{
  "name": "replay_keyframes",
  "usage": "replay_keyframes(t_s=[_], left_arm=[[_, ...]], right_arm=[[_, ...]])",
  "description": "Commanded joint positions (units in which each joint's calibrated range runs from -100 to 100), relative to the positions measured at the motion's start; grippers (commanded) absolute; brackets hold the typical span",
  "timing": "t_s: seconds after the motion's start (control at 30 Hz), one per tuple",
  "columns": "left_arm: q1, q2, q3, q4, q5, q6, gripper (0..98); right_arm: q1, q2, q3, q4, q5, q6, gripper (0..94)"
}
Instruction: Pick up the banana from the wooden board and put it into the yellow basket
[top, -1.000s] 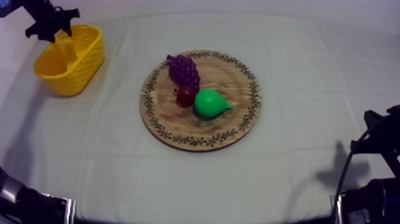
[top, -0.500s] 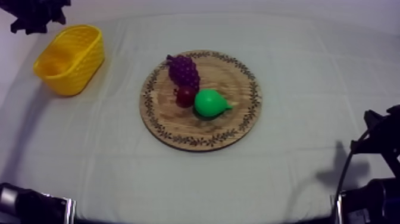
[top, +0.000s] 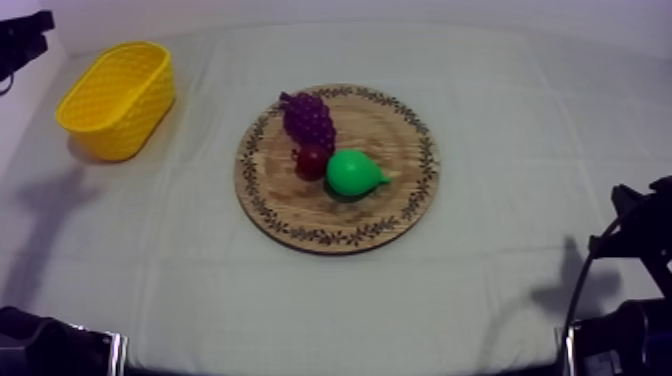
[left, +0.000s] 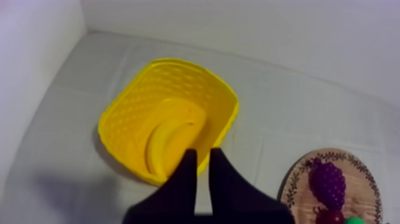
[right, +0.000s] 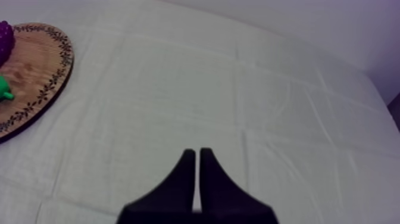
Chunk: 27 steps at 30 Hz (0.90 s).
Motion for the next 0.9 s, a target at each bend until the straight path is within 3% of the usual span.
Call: replay_keyframes(t_s=[0.0,0.4,0.6,0.77,0.87], left_arm=[[-0.2,-9.4,10.2,0.14,-4.2,0.1,2.1],[-1.7,-29.1,46.3,0.40,-24.3,3.9,0.1],[-3.5,-37.9,57.2,0.38,-27.4,4.8,0.0],[-4.3,-45.3,60.7,3.47,-25.4,0.0,0.0],[-4.4,-49.4,61.1,5.93,-22.2,-5.2,0.0]], right_arm=[[0.0,0.0,0.0,0.0,0.0,0.0,0.6],[0.0,0.0,0.0,0.0,0.0,0.0,0.6],[0.0,0.0,0.0,0.0,0.0,0.0,0.6],[0.0,0.0,0.0,0.0,0.0,0.0,0.6],[0.0,0.0,0.0,0.0,0.0,0.0,0.6]])
